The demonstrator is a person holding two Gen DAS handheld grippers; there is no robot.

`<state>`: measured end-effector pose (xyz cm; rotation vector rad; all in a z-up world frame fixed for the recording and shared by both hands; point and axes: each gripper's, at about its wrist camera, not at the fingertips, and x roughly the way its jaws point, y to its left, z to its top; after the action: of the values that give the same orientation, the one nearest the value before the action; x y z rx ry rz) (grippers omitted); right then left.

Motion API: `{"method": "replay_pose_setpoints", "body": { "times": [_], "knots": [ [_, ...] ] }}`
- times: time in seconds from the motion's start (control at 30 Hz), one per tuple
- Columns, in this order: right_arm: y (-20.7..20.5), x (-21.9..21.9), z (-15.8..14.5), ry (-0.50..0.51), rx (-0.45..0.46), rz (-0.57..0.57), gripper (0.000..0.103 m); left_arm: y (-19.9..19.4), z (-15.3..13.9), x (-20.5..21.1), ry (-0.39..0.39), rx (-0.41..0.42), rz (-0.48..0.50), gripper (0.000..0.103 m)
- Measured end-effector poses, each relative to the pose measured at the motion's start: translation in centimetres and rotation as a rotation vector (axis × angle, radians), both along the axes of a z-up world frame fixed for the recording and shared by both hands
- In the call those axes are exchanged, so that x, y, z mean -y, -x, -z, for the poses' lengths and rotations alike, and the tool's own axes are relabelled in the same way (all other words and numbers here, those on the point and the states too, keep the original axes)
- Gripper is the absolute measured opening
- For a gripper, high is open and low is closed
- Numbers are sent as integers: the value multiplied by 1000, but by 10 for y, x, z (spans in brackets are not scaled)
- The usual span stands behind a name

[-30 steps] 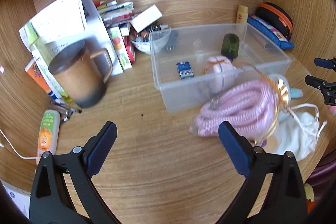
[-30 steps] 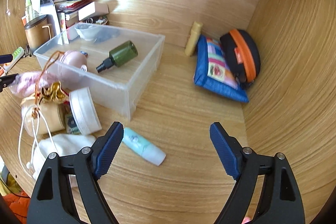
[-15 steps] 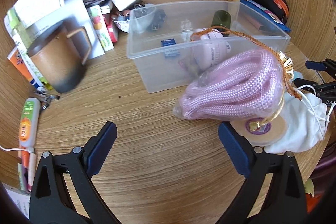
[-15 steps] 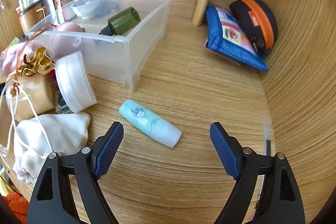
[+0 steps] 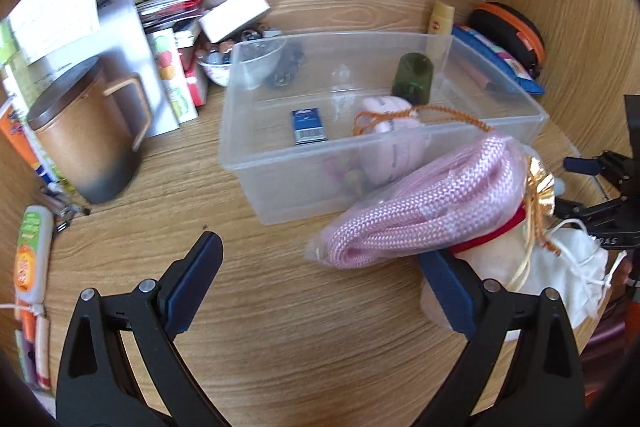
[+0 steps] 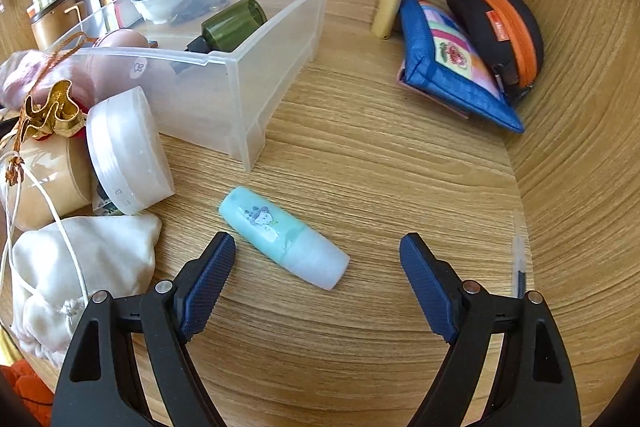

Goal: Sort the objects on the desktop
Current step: 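Withdraw both grippers from the clear box toward the remaining items, then move the left gripper to the bagged pink rope while the right approaches the mint-green tube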

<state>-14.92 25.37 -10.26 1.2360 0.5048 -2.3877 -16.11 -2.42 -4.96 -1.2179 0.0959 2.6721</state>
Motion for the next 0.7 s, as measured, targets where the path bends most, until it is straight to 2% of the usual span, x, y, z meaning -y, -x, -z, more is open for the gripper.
{"method": "replay_pose_setpoints", "body": {
  "times": [0.33, 0.5, 0.7],
  "knots": [
    [8, 1, 0, 37, 25, -17, 82, 6, 0, -15, -31, -17, 84, 98],
    [12, 3, -2, 56, 40, -34, 80, 11, 0, -17, -58, 9, 129, 85],
    [15, 2, -5, 84, 55, -47, 79, 17, 4, -17, -118, 40, 148, 75]
  ]
}}
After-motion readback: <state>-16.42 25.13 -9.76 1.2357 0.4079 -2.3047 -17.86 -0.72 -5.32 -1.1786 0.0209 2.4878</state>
